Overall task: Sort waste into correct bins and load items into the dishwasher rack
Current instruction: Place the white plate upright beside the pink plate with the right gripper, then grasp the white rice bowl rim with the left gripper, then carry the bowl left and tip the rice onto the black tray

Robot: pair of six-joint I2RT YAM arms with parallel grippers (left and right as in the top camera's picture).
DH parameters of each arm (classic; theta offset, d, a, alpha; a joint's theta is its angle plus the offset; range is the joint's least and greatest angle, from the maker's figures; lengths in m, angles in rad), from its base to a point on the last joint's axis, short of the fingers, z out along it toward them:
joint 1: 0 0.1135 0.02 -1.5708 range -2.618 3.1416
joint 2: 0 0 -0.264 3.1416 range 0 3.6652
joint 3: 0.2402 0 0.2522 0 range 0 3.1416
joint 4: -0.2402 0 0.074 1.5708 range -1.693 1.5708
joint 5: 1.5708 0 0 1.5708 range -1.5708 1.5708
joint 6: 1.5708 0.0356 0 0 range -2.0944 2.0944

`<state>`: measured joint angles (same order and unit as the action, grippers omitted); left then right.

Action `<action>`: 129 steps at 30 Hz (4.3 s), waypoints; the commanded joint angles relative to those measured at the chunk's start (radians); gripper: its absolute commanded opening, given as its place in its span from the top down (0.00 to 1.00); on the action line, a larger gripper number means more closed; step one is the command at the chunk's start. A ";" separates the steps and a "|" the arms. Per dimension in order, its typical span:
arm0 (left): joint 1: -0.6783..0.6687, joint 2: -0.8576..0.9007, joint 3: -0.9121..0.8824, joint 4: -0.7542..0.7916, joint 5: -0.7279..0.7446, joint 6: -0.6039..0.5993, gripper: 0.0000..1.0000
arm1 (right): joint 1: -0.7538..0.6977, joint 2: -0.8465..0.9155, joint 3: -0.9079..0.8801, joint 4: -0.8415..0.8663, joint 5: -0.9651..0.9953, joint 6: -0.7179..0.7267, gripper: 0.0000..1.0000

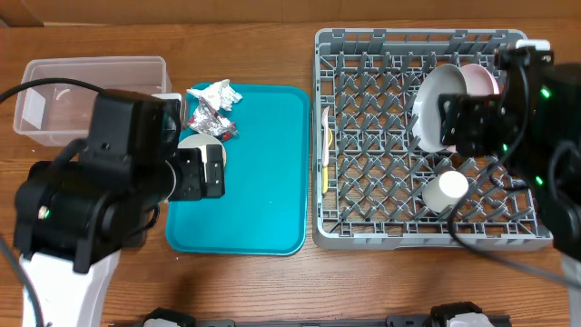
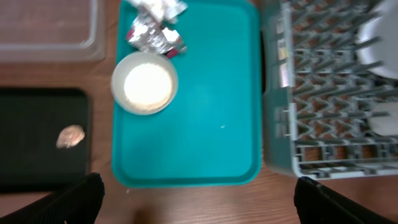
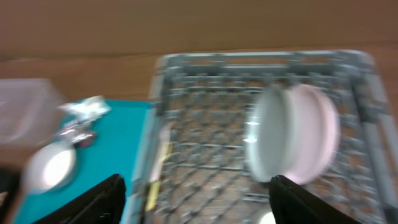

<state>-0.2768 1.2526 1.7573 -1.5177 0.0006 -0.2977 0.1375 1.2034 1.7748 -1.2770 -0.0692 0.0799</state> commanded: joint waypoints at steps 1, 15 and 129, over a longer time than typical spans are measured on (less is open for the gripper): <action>0.002 0.084 -0.011 -0.017 -0.079 -0.073 0.00 | -0.001 -0.013 0.014 -0.014 -0.266 0.003 0.20; 0.001 0.514 -0.208 0.198 -0.116 0.034 0.16 | -0.001 0.081 0.011 -0.148 -0.327 -0.002 0.19; 1.290 0.208 -0.925 0.968 1.334 0.715 0.96 | -0.001 -0.233 0.011 -0.131 -0.325 -0.002 0.19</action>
<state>0.9878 1.4574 0.8391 -0.5453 1.2400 0.3580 0.1379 0.9752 1.7855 -1.4204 -0.3927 0.0784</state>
